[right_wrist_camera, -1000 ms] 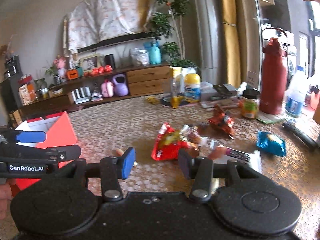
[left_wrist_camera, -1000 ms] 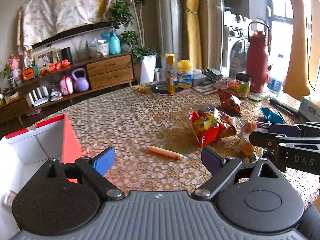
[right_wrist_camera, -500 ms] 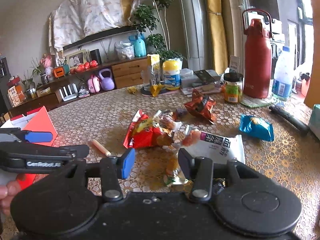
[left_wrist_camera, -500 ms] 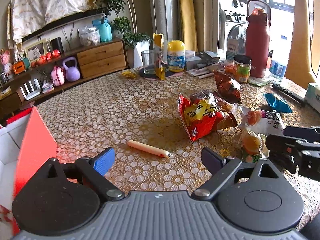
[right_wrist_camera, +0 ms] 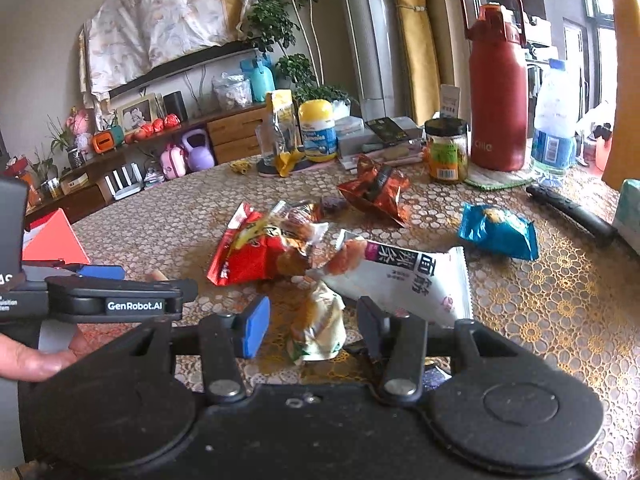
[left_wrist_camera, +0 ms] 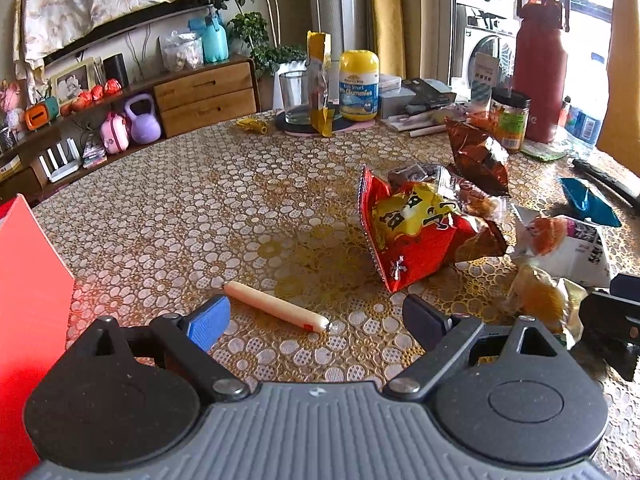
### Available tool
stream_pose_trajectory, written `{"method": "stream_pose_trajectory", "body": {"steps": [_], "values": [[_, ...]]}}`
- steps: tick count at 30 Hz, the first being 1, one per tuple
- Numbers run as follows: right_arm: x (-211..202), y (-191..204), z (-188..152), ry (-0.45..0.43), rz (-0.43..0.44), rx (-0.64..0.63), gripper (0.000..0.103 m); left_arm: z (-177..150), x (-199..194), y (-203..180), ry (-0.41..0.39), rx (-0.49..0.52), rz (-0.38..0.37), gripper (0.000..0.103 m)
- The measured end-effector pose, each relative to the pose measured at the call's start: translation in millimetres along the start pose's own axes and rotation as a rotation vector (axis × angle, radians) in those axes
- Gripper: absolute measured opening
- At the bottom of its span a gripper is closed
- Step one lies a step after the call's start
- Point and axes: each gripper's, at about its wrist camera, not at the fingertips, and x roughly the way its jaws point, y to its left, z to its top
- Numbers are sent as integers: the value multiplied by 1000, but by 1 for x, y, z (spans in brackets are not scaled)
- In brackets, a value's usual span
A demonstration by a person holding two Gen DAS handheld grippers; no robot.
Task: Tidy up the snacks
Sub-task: 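Grasp the orange sausage stick with the left tool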
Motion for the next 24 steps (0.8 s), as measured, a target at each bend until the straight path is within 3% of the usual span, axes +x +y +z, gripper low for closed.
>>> {"method": "stream_pose_trajectory", "body": {"steps": [16,18,20,24], "values": [[29,4,1,34,9,-33,50,-3,39,13,34,-83,41,93],[30,4,1,33,10,-36,51,-4,39,15,27,-92,24,88],[30,4,1,34,9,-35,53,-5,37,14,18,-92,8,75],[31,5,1,36,12,-37,57,-4,35,11,9,-82,0,58]]}}
